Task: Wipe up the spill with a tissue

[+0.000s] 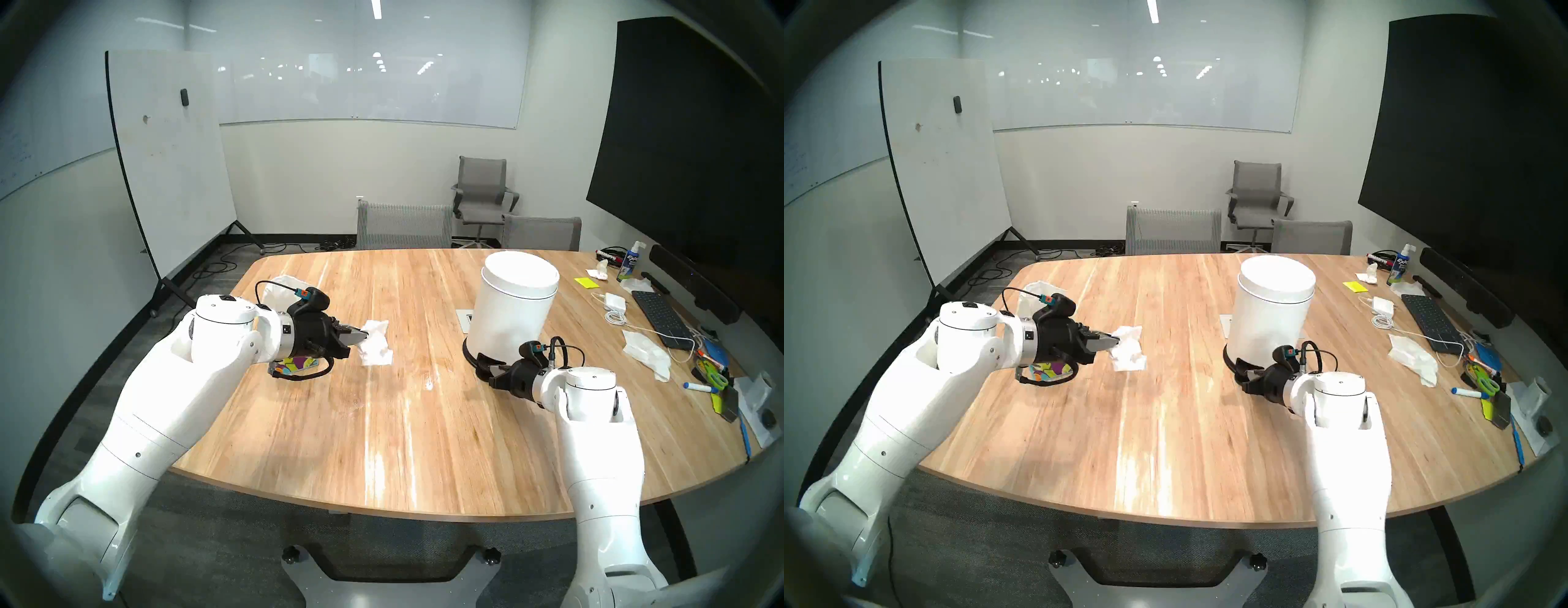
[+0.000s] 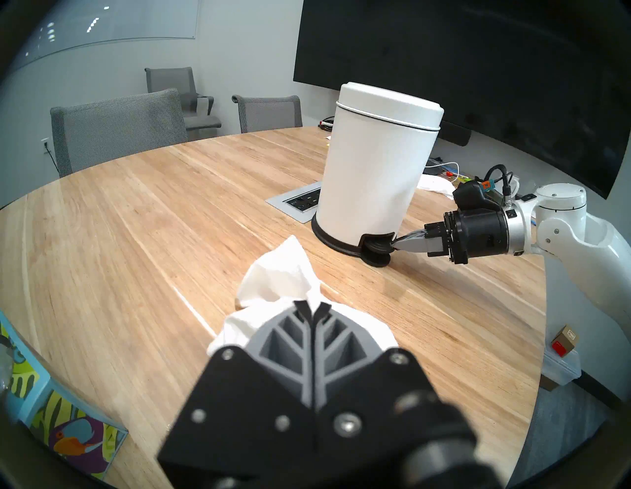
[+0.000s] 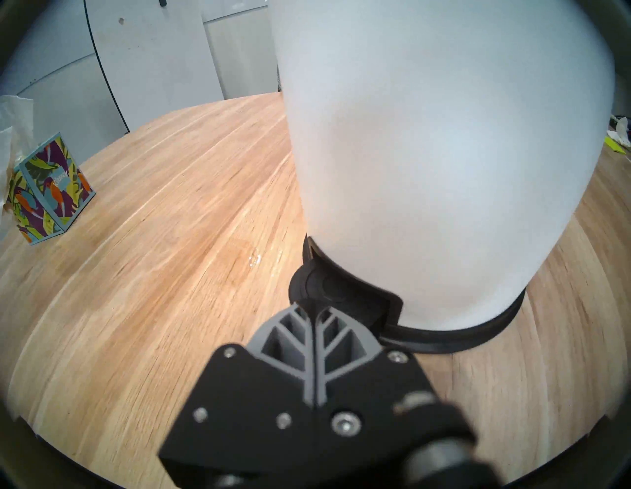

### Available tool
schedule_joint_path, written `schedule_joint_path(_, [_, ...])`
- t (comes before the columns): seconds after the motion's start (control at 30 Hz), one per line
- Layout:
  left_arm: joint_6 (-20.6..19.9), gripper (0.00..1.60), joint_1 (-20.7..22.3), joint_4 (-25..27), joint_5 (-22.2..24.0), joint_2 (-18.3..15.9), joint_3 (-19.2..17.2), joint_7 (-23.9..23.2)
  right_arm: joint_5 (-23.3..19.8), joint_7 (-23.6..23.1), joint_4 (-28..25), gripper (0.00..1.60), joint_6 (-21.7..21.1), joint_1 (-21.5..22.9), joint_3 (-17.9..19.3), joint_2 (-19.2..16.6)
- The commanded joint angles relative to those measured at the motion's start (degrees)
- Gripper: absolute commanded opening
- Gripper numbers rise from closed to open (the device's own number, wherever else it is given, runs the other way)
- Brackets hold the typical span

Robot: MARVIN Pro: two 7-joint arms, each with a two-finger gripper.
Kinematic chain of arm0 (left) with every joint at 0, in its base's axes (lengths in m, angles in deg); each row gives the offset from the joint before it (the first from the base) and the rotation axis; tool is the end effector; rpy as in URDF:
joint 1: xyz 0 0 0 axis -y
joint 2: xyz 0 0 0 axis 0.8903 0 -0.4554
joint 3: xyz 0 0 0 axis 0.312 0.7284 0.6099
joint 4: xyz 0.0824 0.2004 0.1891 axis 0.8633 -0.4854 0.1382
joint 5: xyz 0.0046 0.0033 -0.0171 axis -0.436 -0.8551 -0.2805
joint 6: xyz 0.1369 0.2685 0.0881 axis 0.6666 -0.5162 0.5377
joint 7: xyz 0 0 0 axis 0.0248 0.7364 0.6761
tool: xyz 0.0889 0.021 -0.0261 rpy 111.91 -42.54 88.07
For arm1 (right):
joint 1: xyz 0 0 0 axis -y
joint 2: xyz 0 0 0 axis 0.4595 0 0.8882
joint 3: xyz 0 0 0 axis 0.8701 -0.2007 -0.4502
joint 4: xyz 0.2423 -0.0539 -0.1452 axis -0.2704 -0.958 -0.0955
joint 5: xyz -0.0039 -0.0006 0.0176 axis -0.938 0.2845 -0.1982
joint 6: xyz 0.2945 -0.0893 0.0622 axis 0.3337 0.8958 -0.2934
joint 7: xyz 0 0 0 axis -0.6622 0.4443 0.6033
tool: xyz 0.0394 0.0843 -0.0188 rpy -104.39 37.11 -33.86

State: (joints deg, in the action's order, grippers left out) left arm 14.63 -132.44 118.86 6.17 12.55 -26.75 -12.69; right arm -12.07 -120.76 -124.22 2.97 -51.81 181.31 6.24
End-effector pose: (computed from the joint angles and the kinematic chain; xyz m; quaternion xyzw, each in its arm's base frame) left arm 0.4449 -0.0043 -0.1901 0.7858 -0.3110 0.4600 0.2722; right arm 0.4518 -0.0776 -0.3011 -0.8606 -0.1070 -0.4839 0.1173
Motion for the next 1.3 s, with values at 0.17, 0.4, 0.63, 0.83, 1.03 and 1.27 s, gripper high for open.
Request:
schedule_joint_path(0.17, [0.22, 0.0, 0.6, 1.23, 0.11, 0.02, -0.61, 0.12, -0.71, -0.44, 0.34, 0.0, 1.1, 2.19, 0.16, -0.42])
schedule_joint_path(0.4, [0.22, 0.0, 0.6, 1.24, 0.11, 0.02, -0.62, 0.13, -0.76, -0.44, 1.17, 0.0, 1.44, 2.44, 0.12, -0.42])
schedule_joint_path(0.63, [0.22, 0.0, 0.6, 1.23, 0.11, 0.02, -0.61, 0.12, -0.7, -0.36, 1.73, 0.0, 1.83, 2.83, 0.04, -0.36])
schedule_joint_path(0.83, [0.22, 0.0, 0.6, 1.23, 0.11, 0.02, -0.61, 0.13, -0.65, -0.26, 2.44, 0.0, 2.06, 3.21, -0.06, -0.28])
schedule_joint_path(1.03, [0.22, 0.0, 0.59, 1.24, 0.11, 0.02, -0.62, 0.13, -0.62, -0.06, 3.66, 0.0, 2.44, 3.56, -0.03, -0.28])
schedule_joint_path(1.27, [0.21, 0.0, 0.58, 1.25, 0.1, 0.03, -0.63, 0.14, -0.18, 0.51, 5.33, 0.0, 2.29, 3.79, -0.4, -0.26])
